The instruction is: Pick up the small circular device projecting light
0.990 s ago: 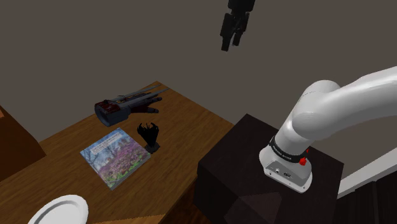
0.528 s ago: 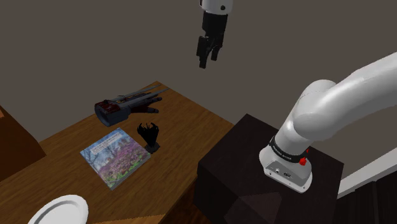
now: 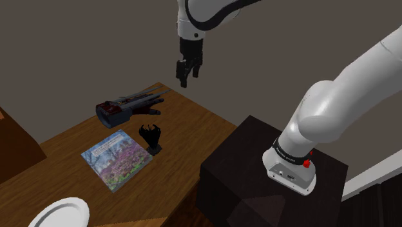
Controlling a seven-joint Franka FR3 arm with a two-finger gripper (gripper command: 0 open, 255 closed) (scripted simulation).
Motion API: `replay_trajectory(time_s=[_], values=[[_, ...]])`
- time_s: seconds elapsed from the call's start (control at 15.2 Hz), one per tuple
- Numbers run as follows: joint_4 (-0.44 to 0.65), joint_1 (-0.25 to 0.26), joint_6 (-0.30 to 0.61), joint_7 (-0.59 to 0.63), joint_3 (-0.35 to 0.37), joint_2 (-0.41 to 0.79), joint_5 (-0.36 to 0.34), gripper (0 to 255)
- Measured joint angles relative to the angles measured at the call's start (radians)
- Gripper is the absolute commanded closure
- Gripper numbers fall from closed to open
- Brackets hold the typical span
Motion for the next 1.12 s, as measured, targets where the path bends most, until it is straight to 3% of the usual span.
replay_trajectory(time_s=[0.46, 1.12], values=[[0.096, 0.034, 0.154, 0.068, 0.072, 0.257, -0.056, 0], [0.331, 0.116, 0.256, 0.179, 0.105, 0.624, -0.206, 0]])
